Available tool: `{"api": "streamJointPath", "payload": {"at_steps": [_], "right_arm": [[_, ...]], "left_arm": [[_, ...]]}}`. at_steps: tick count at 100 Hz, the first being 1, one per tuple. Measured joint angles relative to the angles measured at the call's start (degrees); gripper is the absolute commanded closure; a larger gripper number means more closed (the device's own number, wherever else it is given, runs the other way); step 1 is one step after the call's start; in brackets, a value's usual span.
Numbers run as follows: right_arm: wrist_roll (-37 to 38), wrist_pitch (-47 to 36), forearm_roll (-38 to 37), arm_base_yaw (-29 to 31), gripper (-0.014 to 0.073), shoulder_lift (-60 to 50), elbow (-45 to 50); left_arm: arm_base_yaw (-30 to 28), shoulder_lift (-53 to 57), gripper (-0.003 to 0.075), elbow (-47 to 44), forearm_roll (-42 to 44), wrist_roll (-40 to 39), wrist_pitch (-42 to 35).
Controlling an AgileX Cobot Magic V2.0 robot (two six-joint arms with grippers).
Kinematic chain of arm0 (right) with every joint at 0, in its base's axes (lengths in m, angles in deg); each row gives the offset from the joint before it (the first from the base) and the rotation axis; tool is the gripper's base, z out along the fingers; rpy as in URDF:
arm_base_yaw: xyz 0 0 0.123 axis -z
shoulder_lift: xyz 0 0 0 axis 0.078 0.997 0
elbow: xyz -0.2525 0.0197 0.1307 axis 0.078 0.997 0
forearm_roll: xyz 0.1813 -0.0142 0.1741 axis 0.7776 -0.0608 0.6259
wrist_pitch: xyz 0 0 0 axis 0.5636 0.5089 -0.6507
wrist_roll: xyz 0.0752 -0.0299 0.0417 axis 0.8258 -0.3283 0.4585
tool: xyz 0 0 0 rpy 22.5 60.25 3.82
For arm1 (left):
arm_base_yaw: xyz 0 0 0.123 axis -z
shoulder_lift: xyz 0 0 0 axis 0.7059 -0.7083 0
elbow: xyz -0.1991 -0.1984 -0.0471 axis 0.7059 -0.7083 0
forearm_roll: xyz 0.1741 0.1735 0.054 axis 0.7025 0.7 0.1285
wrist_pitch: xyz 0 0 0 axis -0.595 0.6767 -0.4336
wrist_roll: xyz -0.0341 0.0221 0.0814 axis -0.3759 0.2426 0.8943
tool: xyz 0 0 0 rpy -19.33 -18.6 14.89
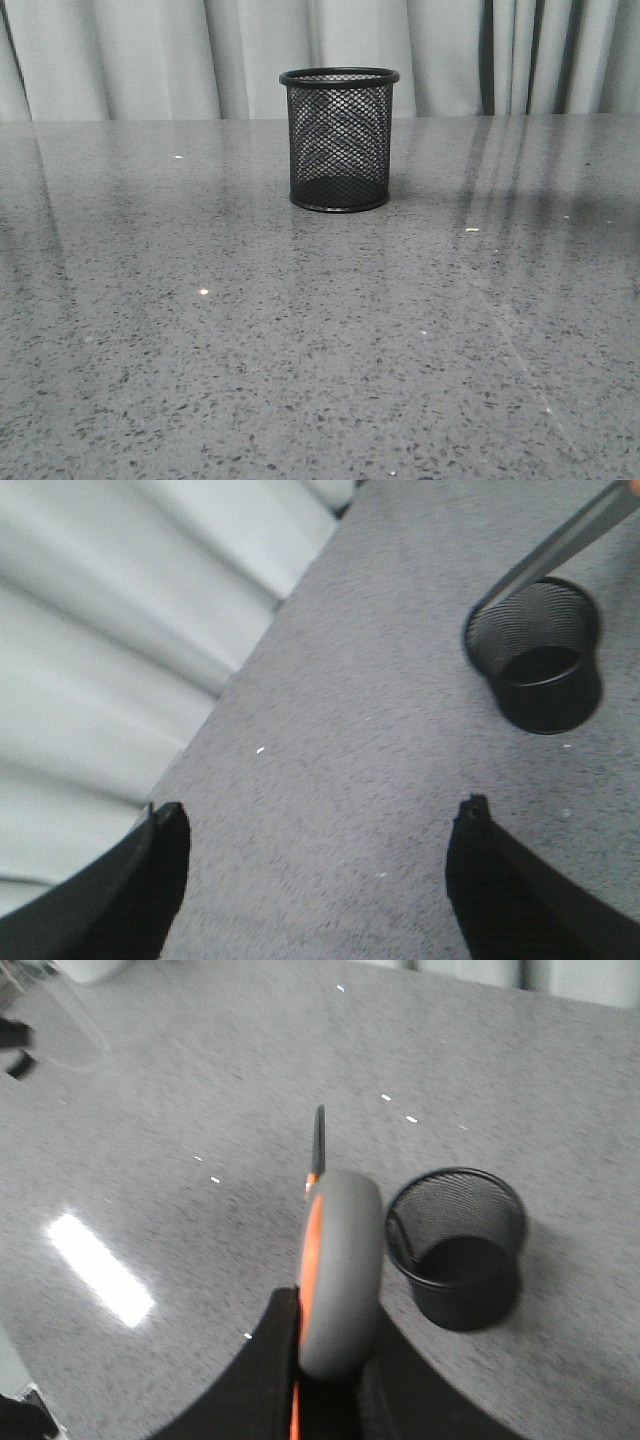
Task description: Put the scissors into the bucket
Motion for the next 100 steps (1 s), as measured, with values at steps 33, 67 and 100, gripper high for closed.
{"api": "streamJointPath", "payload": {"at_steps": [33, 67, 100], "right_arm": [[10.7, 12.6, -16.1, -0.6, 0.0647, 10.6, -16.4], [11.5, 13.2, -20.1, -4.7, 0.0647, 14.8, -16.9], [11.6, 13.2, -21.2, -5.3, 0.0647, 18.3, -16.9]], "left_arm": [[-5.1, 2.5, 0.0218, 0.1, -2.7, -0.4, 0.7], [-5.2, 2.6, 0.0219, 0.1, -3.1, -0.4, 0.8], [-5.2, 2.6, 0.0220, 0.1, -3.2, -0.4, 0.8]]}}
